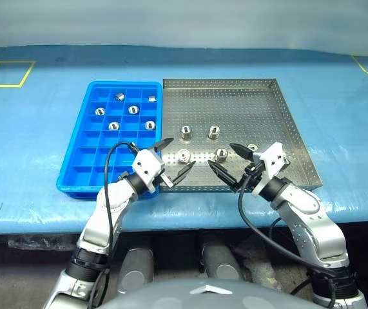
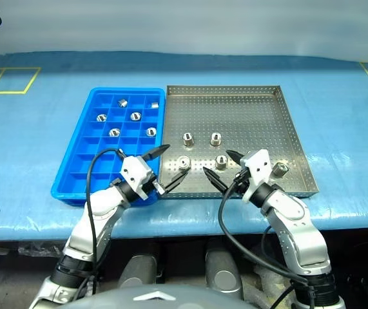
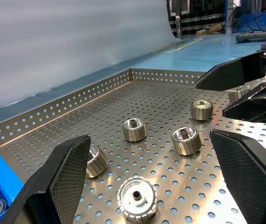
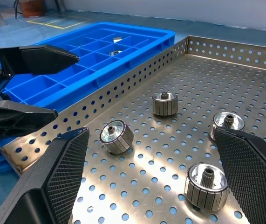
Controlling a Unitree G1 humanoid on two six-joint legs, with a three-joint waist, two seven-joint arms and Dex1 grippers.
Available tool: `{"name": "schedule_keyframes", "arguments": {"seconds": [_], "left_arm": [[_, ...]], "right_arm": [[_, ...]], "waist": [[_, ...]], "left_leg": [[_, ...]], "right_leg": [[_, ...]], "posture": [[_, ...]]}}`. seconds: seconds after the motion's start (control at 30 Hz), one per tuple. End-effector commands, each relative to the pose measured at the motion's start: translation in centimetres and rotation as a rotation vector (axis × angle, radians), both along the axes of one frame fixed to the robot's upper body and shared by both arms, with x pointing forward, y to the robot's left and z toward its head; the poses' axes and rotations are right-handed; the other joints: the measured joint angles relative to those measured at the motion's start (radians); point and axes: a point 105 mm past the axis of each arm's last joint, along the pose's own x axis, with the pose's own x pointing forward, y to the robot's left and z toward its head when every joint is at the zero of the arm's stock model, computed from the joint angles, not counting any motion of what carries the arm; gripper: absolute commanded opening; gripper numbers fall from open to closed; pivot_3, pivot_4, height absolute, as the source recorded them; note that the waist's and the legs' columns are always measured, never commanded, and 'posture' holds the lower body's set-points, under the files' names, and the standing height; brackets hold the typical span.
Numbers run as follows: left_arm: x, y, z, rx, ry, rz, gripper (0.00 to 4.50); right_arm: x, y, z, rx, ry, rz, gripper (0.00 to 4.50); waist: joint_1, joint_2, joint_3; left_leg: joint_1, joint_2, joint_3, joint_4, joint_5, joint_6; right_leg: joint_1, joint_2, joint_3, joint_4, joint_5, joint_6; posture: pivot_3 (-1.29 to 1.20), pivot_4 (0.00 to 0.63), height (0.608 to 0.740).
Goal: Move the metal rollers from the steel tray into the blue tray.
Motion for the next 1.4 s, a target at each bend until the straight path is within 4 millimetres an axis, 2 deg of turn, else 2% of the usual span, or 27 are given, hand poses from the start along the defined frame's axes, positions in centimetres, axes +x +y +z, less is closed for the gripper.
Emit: {"name": "schedule_keyframes", "arguments": {"seconds": [0.03,0.53,0.67,0.83,1.0,1.17,1.4], "left_arm": [[0.1,-0.1,0.4,-0.004,-0.017,0.000,4.48],[0.9,-0.1,0.6,0.025,0.010,0.025,4.48],[2.3,-0.7,1.0,0.049,0.063,0.060,4.48],[3.4,-1.9,1.0,0.141,0.116,0.037,4.48],[4.2,-2.9,0.2,0.221,0.269,0.001,4.48],[5.0,-2.5,-0.7,0.330,0.367,0.031,4.48],[5.2,-2.0,-1.8,0.503,0.405,0.044,4.48]], "right_arm": [[0.0,0.3,1.4,0.007,-0.061,0.015,4.50],[0.0,0.4,1.2,0.003,-0.059,0.008,4.50],[0.0,0.1,1.0,-0.007,-0.053,-0.010,4.50],[0.1,0.1,0.9,-0.008,-0.044,-0.025,4.50],[-0.1,0.0,0.8,-0.007,-0.046,-0.039,4.50],[-0.3,-0.2,0.7,-0.004,-0.045,-0.058,4.50],[-0.6,-0.1,0.5,0.004,-0.039,-0.071,4.50]], "waist": [[0.000,0.000,0.000],[0.000,0.000,0.000],[0.001,0.000,0.000],[-0.003,0.000,0.000],[-0.013,0.000,0.000],[-0.026,0.000,0.000],[-0.052,0.000,0.000]], "left_leg": [[0.000,0.000,0.000,0.000,0.000,0.000],[0.000,0.000,0.000,0.000,0.000,0.000],[0.000,0.000,0.000,0.000,0.000,0.000],[0.000,-0.001,0.000,0.001,0.000,0.000],[-0.001,-0.001,-0.001,0.001,0.000,0.000],[-0.001,-0.001,-0.001,0.001,0.000,0.000],[-0.001,-0.001,-0.001,0.001,0.000,0.000]], "right_leg": [[0.000,0.000,0.000,0.000,0.000,0.000],[0.000,0.000,0.000,0.000,0.000,0.000],[0.000,0.000,0.000,0.000,0.000,0.000],[0.000,0.000,0.000,0.000,0.000,0.001],[0.000,0.001,0.000,0.000,0.001,0.001],[0.000,0.001,0.000,0.000,0.001,0.001],[0.000,0.001,0.001,0.001,0.001,0.001]], "posture": [[-0.11,0.150,0.740],[-0.11,0.150,0.740],[-0.11,0.150,0.740],[-0.13,0.150,0.740],[-0.15,0.150,0.740],[-0.17,0.150,0.740],[-0.20,0.150,0.740]]}}
